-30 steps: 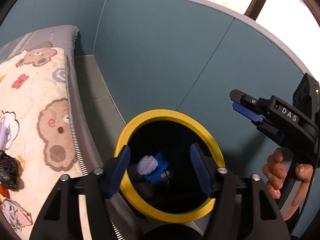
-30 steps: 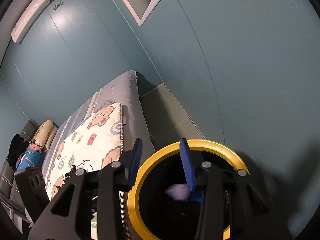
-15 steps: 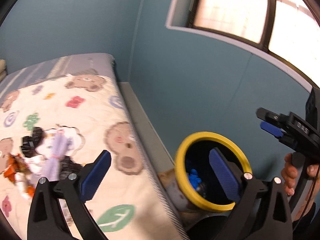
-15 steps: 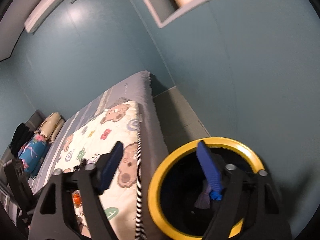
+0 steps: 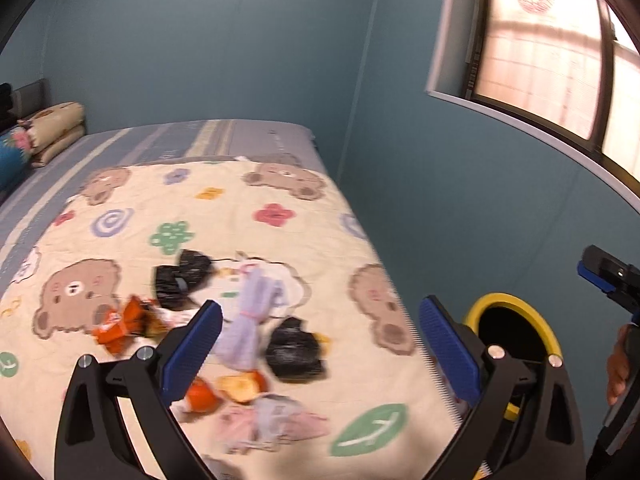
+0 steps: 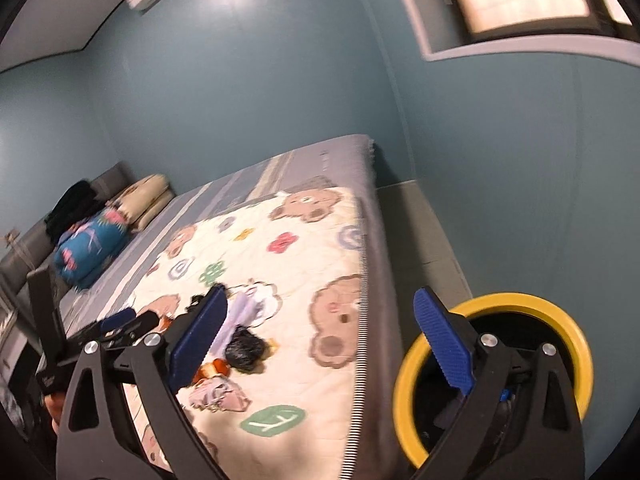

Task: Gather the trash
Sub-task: 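Grasp the orange snack wrapper with the left tool while the right tool grasps a black bag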

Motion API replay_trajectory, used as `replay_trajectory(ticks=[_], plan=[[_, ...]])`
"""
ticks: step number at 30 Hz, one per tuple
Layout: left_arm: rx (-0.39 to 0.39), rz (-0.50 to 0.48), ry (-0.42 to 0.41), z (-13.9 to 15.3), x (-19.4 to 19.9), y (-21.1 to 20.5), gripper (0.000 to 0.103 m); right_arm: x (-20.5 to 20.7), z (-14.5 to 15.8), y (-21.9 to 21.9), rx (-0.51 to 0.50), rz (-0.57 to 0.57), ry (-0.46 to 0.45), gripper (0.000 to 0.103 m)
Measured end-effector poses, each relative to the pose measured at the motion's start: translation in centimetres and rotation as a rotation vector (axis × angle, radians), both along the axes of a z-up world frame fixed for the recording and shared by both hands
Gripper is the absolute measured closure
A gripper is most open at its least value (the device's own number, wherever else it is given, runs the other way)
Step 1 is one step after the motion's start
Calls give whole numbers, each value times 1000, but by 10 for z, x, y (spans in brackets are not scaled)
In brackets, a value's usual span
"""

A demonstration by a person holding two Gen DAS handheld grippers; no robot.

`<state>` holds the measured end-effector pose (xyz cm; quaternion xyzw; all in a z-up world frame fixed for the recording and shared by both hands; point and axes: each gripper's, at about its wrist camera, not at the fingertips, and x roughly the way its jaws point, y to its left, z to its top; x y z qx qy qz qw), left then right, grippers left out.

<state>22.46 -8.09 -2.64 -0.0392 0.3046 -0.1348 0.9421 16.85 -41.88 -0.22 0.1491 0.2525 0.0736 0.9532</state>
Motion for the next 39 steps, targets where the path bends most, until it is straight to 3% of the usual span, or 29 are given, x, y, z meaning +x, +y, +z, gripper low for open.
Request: replay_trajectory(ticks=[8,20,30,35,39], plan=[[45,142,20,-15,17,74,8,27,-1,64,-7,123,10,10],[113,268,112,-58,49,169,8,82,-44,143,-46,248,158,8],[135,283,215,-97,75,209,8,124,-94,185,-115,279,281,8],[81,282,266,-118,90,224,8,143,-120,197,-105,298,344,8],[54,233,255,-124,95,223,8,153,-135,204,-100,310,373,8]])
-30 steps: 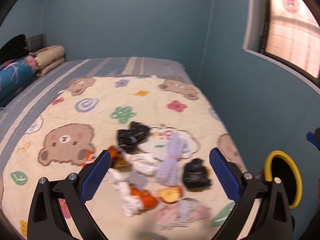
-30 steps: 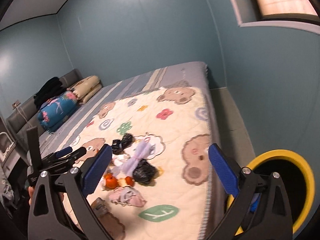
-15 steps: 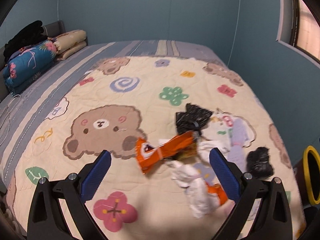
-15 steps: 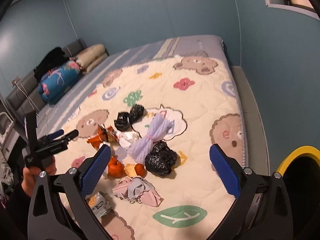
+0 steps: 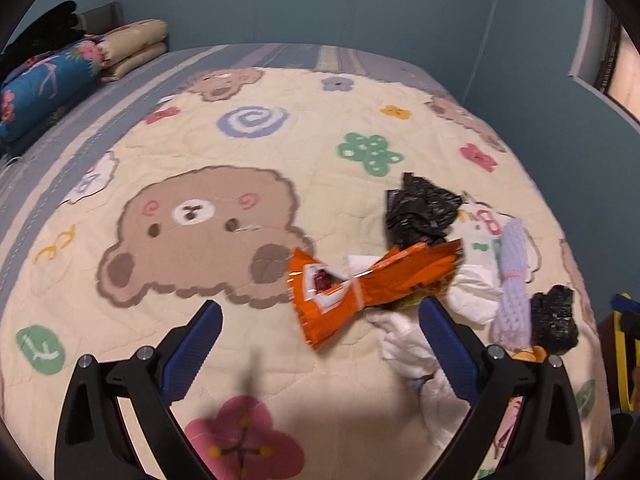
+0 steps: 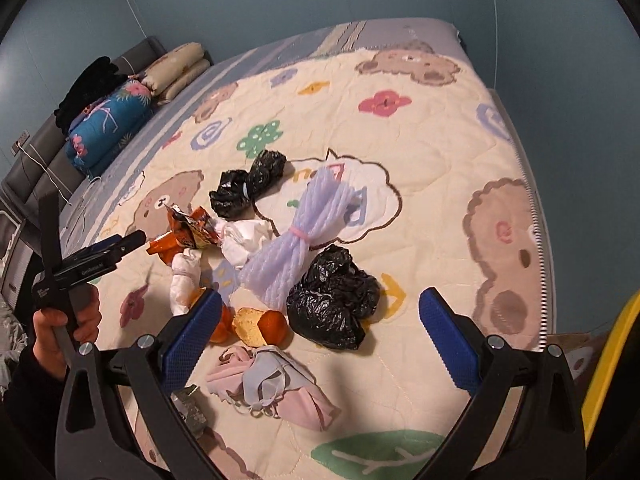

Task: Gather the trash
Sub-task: 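Grasp the orange snack wrapper with the left tool while the right tool grasps a black bag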

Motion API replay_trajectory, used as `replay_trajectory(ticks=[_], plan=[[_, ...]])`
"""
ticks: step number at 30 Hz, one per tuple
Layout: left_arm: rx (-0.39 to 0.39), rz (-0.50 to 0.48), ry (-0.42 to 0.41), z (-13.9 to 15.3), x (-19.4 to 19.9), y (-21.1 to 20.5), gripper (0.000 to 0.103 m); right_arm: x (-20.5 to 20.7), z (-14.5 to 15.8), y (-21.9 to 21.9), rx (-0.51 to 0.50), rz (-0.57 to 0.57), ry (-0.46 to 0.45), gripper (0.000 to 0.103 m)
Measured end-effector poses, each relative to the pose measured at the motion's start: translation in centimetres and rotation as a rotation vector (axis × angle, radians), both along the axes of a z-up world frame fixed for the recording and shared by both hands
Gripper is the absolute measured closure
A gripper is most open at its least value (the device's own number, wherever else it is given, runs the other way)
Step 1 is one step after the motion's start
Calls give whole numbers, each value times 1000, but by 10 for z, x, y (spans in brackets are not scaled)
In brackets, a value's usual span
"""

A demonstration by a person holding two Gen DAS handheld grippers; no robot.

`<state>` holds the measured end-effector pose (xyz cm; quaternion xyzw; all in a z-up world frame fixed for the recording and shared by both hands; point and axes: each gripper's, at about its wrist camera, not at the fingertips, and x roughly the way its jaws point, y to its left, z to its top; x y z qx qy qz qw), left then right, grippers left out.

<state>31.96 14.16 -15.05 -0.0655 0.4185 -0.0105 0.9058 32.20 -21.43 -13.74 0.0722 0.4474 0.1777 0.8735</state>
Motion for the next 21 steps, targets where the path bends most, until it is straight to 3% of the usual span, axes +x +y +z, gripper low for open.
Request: replay_trajectory(ticks=[6,9,11,13,16,18,21], plan=[[16,-132,-30,4,13,-26,8,13,-20,3,19,11,44,8],[87,-147,-24,-2,24,-37,8,19,-29,4,38,14,71,9],[84,-142,-11,-9,32,-39,8,22,-34,6,39,24,85,9],[49,-134,4,-15,39,-36,10,24,-38,8,29,34,91,21],[17,-135,15,-25,45,-34,18,25,-43,9,21,40,106,27],[10,-152,38,-33,48,-36,29,27,-47,9,18,44,113,28],[41,-175,63,-45,51,-44,35,29,-52,12,8,52,124,30]])
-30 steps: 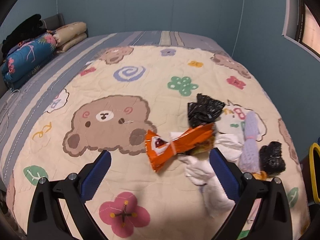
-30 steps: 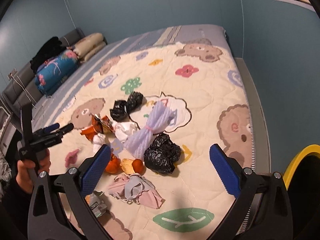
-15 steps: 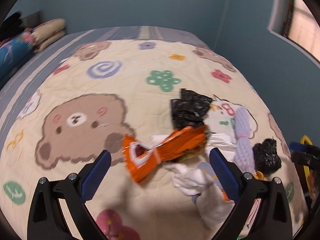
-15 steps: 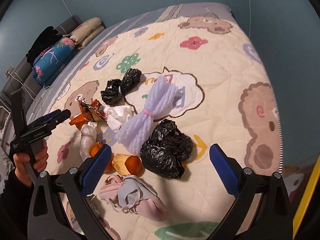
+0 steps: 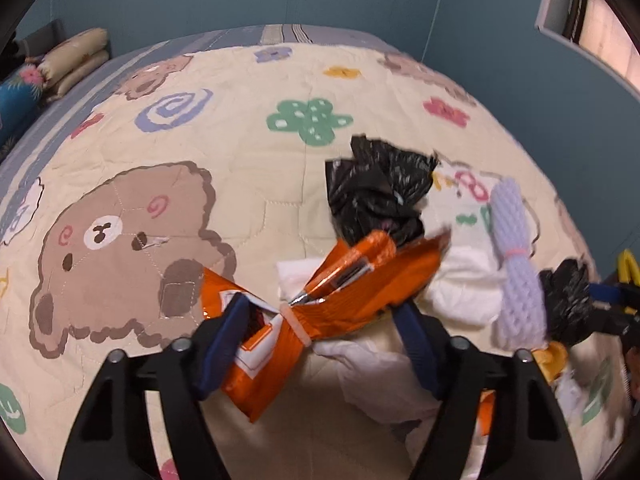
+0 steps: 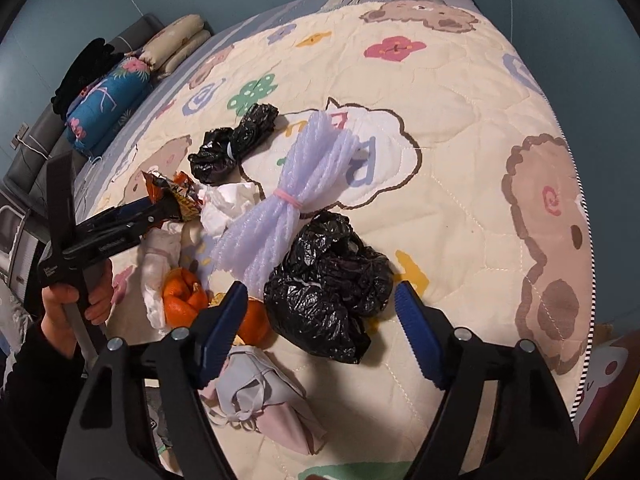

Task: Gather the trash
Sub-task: 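Grasp the orange snack wrapper with the left tool while the right tool grasps a black bag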

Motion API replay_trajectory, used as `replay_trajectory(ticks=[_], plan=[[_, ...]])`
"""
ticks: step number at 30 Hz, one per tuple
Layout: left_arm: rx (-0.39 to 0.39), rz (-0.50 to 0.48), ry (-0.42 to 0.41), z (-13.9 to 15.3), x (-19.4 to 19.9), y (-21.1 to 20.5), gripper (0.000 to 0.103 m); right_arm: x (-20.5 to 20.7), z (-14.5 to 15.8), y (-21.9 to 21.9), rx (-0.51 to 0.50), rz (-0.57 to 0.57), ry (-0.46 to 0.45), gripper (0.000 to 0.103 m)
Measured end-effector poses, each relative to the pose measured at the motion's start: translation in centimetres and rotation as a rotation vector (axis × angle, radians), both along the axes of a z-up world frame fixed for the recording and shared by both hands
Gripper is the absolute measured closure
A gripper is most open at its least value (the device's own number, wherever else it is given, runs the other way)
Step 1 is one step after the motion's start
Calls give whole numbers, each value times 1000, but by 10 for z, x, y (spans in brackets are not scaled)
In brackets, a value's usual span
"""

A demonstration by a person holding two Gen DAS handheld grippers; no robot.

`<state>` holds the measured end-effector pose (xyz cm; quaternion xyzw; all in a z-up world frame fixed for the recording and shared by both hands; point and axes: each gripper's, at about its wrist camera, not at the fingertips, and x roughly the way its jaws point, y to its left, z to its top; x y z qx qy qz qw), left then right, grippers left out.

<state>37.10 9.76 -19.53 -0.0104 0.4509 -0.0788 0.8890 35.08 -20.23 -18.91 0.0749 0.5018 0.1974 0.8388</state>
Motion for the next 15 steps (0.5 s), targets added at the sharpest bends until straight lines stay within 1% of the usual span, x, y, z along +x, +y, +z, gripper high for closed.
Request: replay_trajectory(ticks=[2,3,4,7,9,10,12,15], plan=[[3,-5,2,-4,2,0,36,2,-3,3,-6,-2,2,31],[-3,-2,1,-5,2,1,41,4,-4,4,-7,-1,5,39],[-9,-2,3,-5,2,2,45,5,-5,7,-12,3,7,51],[-14,-7,-2,-6,0,4,49,7,-11,10,-6,12,28,59],[-5,-9,-10,-6,-2,3,56,7,-13,10,-1,14,37,62],[-3,-10,-13,-5,-4,3,57,6,-13,9,8,7,34,65],[-5,-11,-20,-2,-7,3,60,5,-11,6,28,-2,36,67],[-17,-12,-25,1,-11,7,62,3,-7,5,36,0,21,68]])
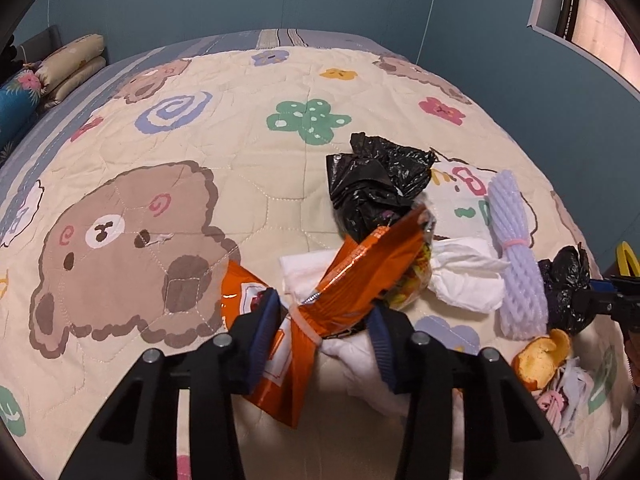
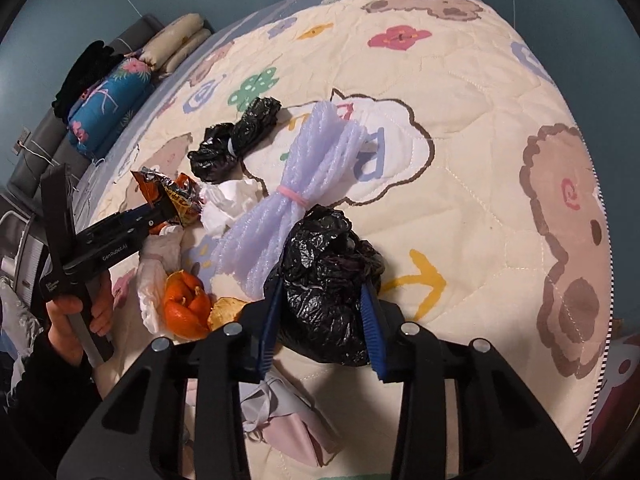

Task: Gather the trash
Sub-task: 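Grasp the orange snack wrapper with the left tool while the right tool grasps a black bag, then lift and carry the orange wrapper and black bag over the bin with both tools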

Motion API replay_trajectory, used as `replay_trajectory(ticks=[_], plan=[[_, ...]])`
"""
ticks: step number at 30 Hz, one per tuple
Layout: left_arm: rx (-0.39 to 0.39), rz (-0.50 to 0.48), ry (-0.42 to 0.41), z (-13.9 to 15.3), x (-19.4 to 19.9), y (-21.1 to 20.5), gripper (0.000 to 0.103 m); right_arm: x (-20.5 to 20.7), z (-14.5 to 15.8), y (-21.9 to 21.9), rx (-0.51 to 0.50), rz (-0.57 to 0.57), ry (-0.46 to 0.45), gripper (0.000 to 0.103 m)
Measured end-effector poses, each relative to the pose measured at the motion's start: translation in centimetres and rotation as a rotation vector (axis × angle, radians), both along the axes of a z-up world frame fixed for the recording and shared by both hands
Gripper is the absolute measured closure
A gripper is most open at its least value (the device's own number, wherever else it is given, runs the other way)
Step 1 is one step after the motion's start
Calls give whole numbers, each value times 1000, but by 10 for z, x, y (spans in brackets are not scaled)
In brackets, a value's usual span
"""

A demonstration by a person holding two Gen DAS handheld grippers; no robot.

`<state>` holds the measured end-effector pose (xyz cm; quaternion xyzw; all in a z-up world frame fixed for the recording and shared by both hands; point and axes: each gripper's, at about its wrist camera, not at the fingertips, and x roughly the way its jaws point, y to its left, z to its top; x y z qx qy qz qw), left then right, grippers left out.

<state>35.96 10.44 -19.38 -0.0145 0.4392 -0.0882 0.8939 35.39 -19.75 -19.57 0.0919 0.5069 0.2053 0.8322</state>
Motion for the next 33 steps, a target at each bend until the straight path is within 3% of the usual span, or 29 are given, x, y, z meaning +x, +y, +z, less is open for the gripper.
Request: replay_trajectory(ticks=[6,19,24,27,33], plan=[[-15,13,-27,13,-13,9,65,-8,11,-4,39,6,-26,69],[-137,92,-149,57,-49,22,66,-37,48,-23,149,8,-101,69],[-132,131,-215,74,-76,19,66,-58,71,-36,201,-2,-153,69],[-64,168,-273,87,-92,16,66,-69,84,-44,231,-14,-181,69],[-77,233,-340,123,-116,21,66,-92,109,-61,280,-46,-224,69]])
